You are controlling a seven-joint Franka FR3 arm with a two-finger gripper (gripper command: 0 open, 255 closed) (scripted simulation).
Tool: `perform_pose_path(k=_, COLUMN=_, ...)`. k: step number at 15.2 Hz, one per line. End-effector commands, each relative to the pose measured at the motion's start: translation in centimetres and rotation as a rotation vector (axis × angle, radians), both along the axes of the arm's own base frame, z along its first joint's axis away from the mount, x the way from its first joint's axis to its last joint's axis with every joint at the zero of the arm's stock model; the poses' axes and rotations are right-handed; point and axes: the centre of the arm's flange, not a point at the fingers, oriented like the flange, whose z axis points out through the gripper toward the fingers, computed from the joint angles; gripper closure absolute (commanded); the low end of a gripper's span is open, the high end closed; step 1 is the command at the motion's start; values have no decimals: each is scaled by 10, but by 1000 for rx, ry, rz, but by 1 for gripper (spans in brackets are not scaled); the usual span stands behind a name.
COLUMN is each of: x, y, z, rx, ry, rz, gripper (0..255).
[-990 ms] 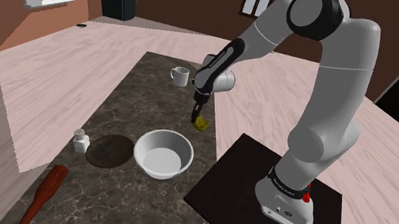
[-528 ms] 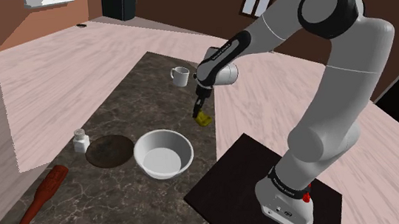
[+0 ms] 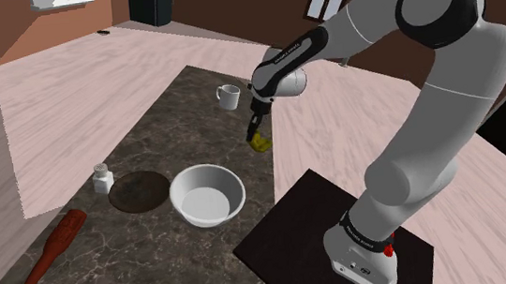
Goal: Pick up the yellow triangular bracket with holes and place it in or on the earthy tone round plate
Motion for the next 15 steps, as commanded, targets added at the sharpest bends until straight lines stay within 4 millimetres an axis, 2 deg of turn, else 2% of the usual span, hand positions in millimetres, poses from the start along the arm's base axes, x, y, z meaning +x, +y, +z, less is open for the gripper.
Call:
perform_pose_path(k=1, x=0, y=0, z=11, rx=0, ry=0, rz=0, gripper=255)
perform_pose_path(k=5, x=0, y=0, z=29, rx=0, ry=0, rz=0, gripper=255)
perform_pose_path(k=15, x=32, y=128, z=33, rx=0, ry=0, rz=0, gripper=255)
